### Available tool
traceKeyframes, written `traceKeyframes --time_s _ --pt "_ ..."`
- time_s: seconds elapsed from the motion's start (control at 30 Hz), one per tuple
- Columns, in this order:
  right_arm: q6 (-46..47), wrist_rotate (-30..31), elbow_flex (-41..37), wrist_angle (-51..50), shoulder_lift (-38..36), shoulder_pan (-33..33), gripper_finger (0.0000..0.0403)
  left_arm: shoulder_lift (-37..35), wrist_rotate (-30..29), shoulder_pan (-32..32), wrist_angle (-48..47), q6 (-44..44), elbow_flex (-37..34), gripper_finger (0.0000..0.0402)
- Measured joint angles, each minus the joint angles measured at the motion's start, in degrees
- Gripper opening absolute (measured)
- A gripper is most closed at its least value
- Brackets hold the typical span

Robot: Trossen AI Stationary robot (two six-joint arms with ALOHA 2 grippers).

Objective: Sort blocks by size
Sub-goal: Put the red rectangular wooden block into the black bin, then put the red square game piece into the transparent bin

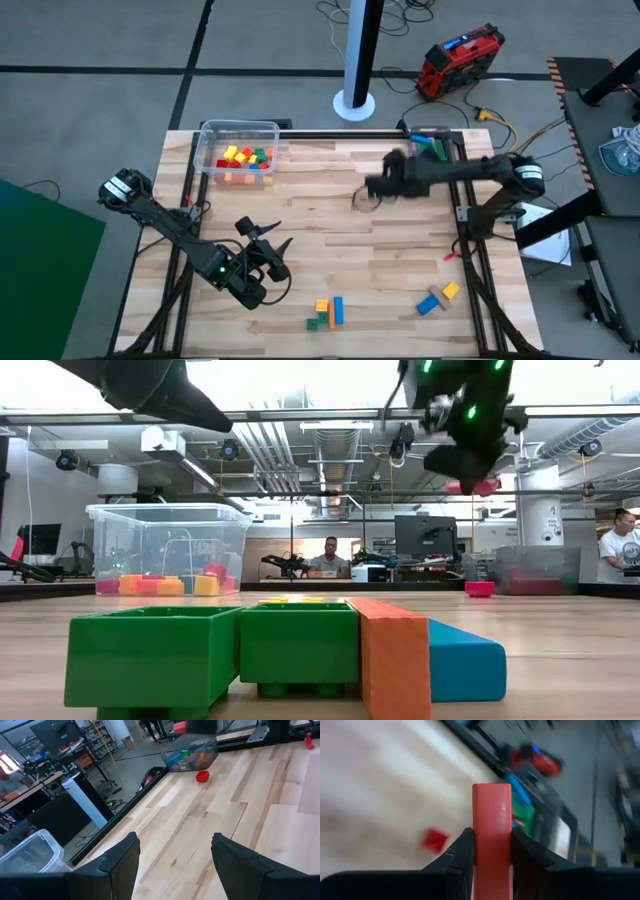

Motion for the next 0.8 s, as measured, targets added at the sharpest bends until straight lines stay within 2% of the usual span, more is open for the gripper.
traceKeyframes --time_s 0.1,0.17,0.23,0.33,0.47,0.57,0.67,0.8 --pt "0.03 0.20 -1.65 -2.60 -0.08 -9.83 0.0089 0.00 -0.13 0.00 0.08 -0.64 0.00 0.0221" --pt "-0.53 2.66 -2.63 -2.37 0.17 -16.47 0.0089 0.00 -0.13 0.00 0.08 -0.81 0.00 0.0221" --pt "-0.43 1.08 -3.20 -2.04 0.98 -22.65 0.0091 0.00 -0.13 0.00 0.08 -0.86 0.04 0.0221" --pt "-3.61 -5.42 -3.89 -1.87 1.73 -28.22 0.0149 0.00 -0.13 0.00 0.09 -1.07 0.07 0.0221" --pt "-4.36 -3.88 -4.78 -0.52 1.18 -28.11 0.0250 0.00 -0.13 0.00 0.12 -1.07 0.07 0.0221" --pt "-4.64 -1.29 -4.69 0.25 0.32 -25.59 0.0306 0.00 -0.17 0.00 0.18 -1.24 0.09 0.0221" --pt "-5.14 -0.85 -4.35 3.35 -0.23 -22.66 0.0342 0.00 -0.20 0.00 0.27 -1.56 0.09 0.0221" --pt "-12.13 -6.33 -5.92 14.86 -0.25 -15.81 0.0360 0.00 -0.20 0.00 0.47 -2.70 0.09 0.0221"
